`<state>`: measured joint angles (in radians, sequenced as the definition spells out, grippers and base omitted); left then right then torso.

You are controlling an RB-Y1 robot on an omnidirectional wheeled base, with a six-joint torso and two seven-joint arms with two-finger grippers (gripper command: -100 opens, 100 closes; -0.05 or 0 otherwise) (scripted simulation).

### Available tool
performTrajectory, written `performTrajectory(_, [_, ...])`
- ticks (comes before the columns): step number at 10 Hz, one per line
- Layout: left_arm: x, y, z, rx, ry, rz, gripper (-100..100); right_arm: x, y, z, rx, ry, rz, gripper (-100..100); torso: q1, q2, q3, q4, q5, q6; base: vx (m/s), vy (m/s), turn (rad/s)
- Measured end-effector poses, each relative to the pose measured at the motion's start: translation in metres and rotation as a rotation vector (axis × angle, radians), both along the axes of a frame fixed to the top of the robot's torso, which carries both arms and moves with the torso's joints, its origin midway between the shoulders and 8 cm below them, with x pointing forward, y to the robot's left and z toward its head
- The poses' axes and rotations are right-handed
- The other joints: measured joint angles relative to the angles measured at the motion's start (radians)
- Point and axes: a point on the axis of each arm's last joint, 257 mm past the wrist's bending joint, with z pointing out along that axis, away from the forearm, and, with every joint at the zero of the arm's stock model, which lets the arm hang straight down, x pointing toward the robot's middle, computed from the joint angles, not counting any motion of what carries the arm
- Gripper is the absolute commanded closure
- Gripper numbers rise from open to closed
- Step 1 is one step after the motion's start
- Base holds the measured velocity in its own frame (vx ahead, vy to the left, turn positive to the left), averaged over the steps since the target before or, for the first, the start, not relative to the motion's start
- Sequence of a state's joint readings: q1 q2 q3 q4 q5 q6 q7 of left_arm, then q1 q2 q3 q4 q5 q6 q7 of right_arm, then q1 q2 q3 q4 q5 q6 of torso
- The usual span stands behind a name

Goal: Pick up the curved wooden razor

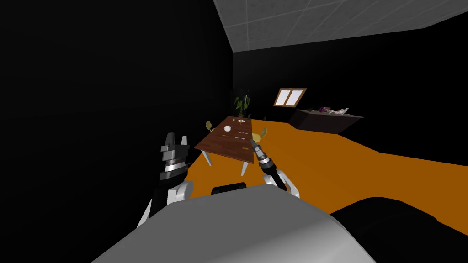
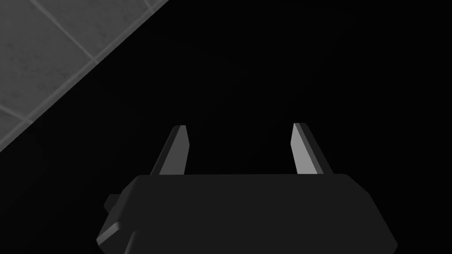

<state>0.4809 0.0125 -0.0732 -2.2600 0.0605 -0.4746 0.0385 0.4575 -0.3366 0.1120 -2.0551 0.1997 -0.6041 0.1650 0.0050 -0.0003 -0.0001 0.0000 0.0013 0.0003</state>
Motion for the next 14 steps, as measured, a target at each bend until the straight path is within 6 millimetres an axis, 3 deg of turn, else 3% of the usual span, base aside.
performTrajectory(6, [0.000,0.000,0.000,0.000,0.000,0.000,0,0.007,-0.002,-0.081,-0.237,0.123,0.017,-100,0.000,-0.001,0.000,0.000,0.000,0.000,0.026,0.082,0.113])
performTrajectory(14, [0.000,0.000,0.000,0.000,0.000,0.000,0,0.004,-0.033,-0.176,-0.506,0.269,0.031,-100,-0.002,0.000,0.000,0.000,0.000,0.000,0.026,0.059,0.089])
